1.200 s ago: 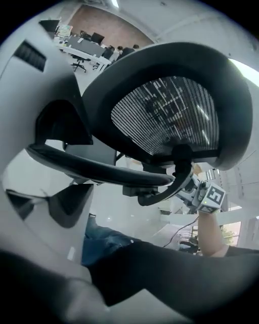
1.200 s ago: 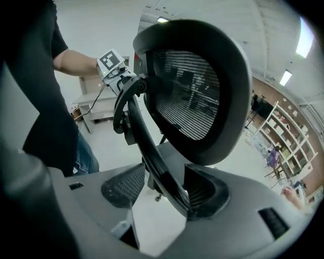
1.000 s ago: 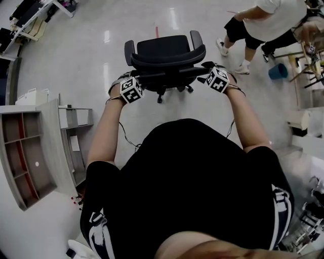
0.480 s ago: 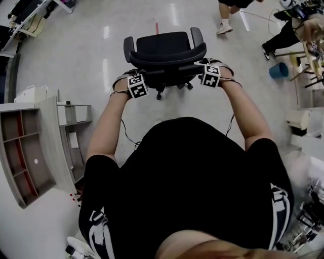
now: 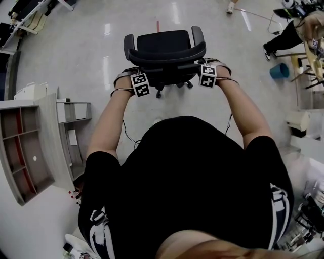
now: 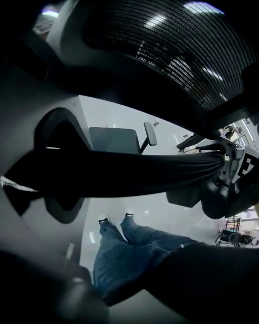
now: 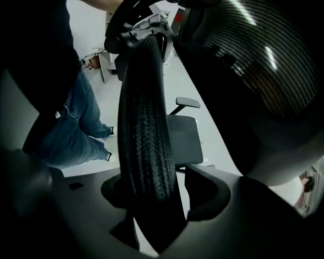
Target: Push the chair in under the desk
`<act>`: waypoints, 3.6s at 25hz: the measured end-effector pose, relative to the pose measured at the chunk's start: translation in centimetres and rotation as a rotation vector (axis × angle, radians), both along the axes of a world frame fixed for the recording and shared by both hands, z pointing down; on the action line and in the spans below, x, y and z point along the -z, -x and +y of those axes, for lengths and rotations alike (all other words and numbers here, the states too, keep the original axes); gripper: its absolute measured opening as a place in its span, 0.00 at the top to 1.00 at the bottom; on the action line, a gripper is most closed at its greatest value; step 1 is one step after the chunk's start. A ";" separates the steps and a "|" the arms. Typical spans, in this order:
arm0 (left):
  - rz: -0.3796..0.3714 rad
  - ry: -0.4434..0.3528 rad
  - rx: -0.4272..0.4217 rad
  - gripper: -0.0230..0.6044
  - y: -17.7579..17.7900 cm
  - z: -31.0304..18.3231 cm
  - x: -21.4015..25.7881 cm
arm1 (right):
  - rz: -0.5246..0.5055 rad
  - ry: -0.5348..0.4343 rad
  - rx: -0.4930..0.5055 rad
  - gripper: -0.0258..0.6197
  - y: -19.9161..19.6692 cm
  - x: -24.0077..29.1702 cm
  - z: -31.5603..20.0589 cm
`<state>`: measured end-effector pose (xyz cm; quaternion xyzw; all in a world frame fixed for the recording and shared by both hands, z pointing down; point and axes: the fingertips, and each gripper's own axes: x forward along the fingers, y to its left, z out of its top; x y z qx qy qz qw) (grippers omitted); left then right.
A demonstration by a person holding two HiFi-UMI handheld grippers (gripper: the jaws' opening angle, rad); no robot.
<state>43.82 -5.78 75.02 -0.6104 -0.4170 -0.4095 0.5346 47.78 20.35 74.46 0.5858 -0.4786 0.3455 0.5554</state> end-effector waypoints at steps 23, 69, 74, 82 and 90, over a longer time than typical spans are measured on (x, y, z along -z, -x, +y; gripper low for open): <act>0.033 -0.012 0.016 0.75 0.2 0.3 -0.3 | 0.105 0.037 0.131 0.77 -0.2 -0.2 0.6; 0.021 -0.026 0.546 0.79 31.1 -21.7 0.4 | 0.136 -0.014 0.631 0.77 17.0 0.5 -27.8; 0.023 -0.025 0.648 0.79 36.5 -25.4 0.5 | 0.139 -0.016 0.725 0.77 20.4 0.4 -33.4; 0.024 -0.030 0.809 0.79 44.2 -28.8 0.4 | 0.135 -0.025 0.868 0.77 25.3 0.3 -40.4; 0.031 -0.035 0.981 0.80 52.5 -30.9 0.8 | 0.139 -0.034 1.036 0.77 31.4 0.8 -46.6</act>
